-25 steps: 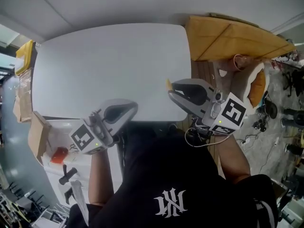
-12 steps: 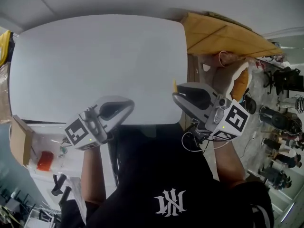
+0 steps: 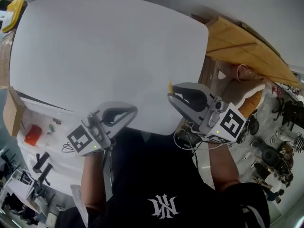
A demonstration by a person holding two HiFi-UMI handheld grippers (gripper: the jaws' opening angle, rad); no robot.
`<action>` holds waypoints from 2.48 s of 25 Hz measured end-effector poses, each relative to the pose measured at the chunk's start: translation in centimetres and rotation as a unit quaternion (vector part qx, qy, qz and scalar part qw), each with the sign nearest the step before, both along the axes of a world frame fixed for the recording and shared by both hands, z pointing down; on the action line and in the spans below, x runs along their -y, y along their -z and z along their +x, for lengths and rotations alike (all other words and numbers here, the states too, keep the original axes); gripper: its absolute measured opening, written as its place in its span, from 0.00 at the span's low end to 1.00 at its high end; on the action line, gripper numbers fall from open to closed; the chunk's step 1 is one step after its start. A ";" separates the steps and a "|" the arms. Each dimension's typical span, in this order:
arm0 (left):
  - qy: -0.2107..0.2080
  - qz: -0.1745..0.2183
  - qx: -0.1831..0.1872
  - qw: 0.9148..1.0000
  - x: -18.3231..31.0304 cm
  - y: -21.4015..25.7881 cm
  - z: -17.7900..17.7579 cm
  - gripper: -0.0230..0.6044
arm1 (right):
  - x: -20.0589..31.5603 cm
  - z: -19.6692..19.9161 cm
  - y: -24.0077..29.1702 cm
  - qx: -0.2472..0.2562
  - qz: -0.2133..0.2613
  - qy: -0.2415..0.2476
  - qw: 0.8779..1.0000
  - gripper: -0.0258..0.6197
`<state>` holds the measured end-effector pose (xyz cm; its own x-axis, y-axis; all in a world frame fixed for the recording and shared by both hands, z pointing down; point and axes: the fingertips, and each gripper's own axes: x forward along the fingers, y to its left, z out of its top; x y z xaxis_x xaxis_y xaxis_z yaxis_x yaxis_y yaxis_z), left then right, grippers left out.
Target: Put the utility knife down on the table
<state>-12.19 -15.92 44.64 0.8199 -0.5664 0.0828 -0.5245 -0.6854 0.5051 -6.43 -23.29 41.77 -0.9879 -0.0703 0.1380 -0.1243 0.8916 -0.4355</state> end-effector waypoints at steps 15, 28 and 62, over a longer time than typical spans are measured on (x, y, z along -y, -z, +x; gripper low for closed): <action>0.066 -0.015 0.044 0.997 4.4 -8.9 -2.1 0.04 | 5.6 -3.2 -10.4 -0.080 0.103 0.028 0.991 0.12; 0.075 0.015 0.064 0.995 3.4 -12.6 -4.0 0.04 | 5.7 -7.3 -16.4 -0.154 0.166 0.061 0.972 0.12; 0.054 0.030 0.091 0.994 1.9 -14.4 -5.3 0.04 | 5.3 -10.5 -24.8 -0.346 0.136 0.105 0.922 0.12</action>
<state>-17.53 -17.77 59.07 0.7279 -0.6594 0.1878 -0.6764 -0.6458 0.3542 -16.98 -28.60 66.59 -0.6660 -0.0120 0.7459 -0.0997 0.9923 -0.0731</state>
